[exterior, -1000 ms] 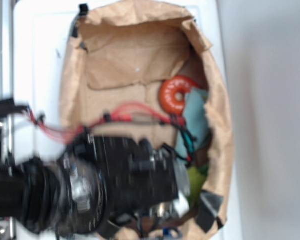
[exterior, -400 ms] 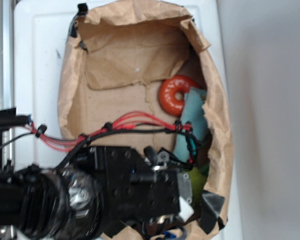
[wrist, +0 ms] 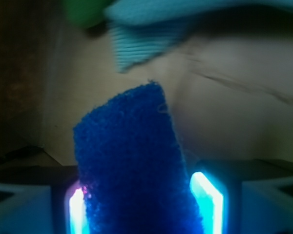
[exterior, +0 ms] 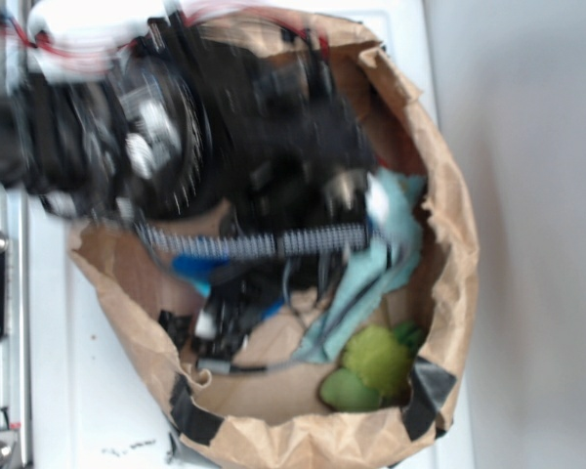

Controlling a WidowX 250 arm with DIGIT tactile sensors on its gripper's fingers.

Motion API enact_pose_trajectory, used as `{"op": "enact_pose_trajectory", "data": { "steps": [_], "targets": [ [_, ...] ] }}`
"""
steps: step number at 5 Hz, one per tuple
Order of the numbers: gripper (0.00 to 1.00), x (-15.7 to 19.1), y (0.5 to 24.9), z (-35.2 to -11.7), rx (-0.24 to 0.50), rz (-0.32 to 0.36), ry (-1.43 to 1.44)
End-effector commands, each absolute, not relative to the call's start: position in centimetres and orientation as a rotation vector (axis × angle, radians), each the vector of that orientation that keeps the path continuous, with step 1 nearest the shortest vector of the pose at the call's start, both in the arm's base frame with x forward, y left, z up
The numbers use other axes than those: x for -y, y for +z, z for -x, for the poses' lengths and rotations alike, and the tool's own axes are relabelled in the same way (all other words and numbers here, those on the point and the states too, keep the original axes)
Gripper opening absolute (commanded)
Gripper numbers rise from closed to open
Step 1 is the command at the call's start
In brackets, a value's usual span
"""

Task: Grab the blue sponge.

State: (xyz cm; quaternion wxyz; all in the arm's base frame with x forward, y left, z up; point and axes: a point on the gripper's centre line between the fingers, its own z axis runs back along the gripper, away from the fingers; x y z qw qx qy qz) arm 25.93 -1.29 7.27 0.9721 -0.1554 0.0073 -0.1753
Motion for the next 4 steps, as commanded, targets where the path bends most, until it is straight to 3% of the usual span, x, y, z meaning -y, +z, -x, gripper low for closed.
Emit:
{"op": "enact_pose_trajectory", "data": {
  "steps": [1, 2, 3, 4],
  "targets": [
    [0.0, -1.8, 15.7, -24.6, 0.187, 0.237, -0.302],
    [0.0, -0.9, 18.4, -25.0, 0.27, 0.186, -0.302],
    [0.0, -1.1, 19.0, -26.7, 0.33, 0.187, -0.241],
    [0.0, -0.7, 19.2, -27.7, 0.346, 0.127, -0.231]
  ]
}}
